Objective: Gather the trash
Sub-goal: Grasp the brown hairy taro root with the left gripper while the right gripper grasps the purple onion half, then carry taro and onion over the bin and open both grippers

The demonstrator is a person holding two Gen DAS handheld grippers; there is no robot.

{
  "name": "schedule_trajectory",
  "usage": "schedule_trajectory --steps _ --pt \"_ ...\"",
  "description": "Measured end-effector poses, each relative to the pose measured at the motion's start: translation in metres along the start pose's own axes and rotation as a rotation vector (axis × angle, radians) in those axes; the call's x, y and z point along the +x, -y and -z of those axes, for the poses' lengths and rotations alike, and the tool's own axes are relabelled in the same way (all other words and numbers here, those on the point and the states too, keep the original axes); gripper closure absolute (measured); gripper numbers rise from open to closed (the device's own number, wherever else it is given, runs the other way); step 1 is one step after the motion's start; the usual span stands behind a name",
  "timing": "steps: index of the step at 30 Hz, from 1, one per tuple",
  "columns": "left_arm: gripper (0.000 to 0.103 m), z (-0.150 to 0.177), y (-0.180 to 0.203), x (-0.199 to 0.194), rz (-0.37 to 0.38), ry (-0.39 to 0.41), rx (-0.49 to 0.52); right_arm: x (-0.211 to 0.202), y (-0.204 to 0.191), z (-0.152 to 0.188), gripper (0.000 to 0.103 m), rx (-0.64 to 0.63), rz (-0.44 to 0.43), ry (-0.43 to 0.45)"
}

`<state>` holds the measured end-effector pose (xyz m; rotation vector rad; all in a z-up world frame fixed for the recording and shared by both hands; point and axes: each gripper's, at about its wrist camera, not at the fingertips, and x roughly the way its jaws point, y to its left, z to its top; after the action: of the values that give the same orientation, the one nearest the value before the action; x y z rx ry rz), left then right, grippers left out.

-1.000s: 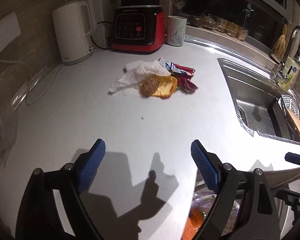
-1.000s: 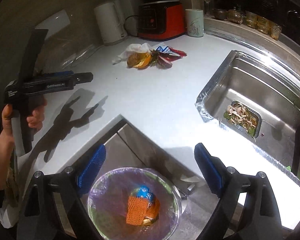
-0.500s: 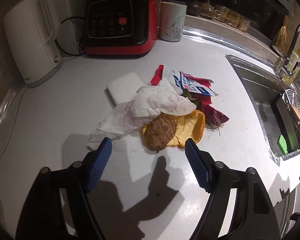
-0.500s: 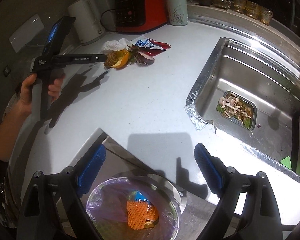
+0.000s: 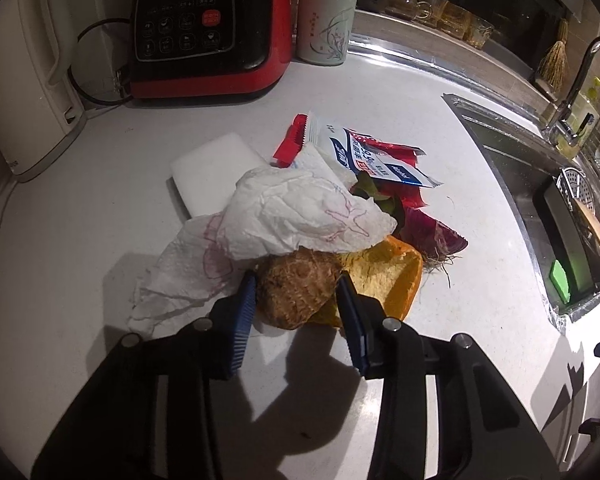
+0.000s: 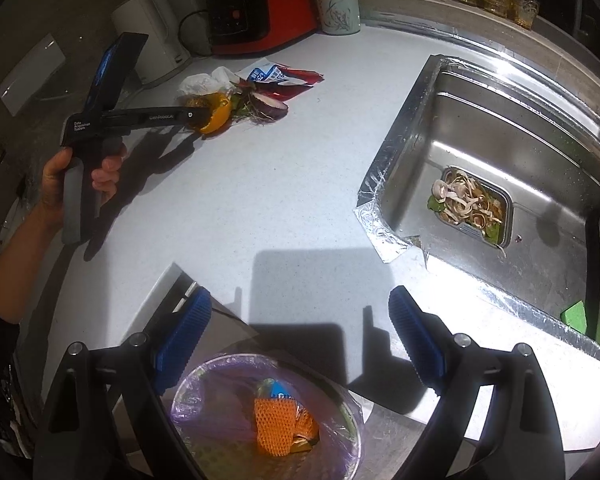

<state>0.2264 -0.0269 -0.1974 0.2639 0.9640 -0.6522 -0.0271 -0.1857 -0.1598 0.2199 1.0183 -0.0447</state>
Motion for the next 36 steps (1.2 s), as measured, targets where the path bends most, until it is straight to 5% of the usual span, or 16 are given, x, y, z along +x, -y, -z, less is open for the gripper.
schedule_trajectory --steps 9,19,30,34,36 --pt "0.063 0.014 -0.005 -0.045 0.016 0.061 -0.038 0.019 -0.016 -0.053 0.013 -0.097 -0.046 0.063" --pt "0.063 0.061 -0.006 -0.094 -0.006 0.086 -0.101 0.092 -0.035 -0.14 0.02 -0.208 -0.071 0.099" --pt "0.063 0.094 -0.003 -0.106 -0.023 0.069 -0.139 0.135 -0.035 -0.162 0.026 -0.281 -0.034 0.064" --pt "0.063 0.098 -0.003 -0.108 -0.028 0.07 -0.147 0.144 -0.037 -0.159 0.061 -0.307 -0.035 0.048" --pt "0.063 0.1 -0.001 -0.109 -0.034 0.07 -0.144 0.142 -0.037 -0.157 0.065 -0.315 -0.041 0.058"
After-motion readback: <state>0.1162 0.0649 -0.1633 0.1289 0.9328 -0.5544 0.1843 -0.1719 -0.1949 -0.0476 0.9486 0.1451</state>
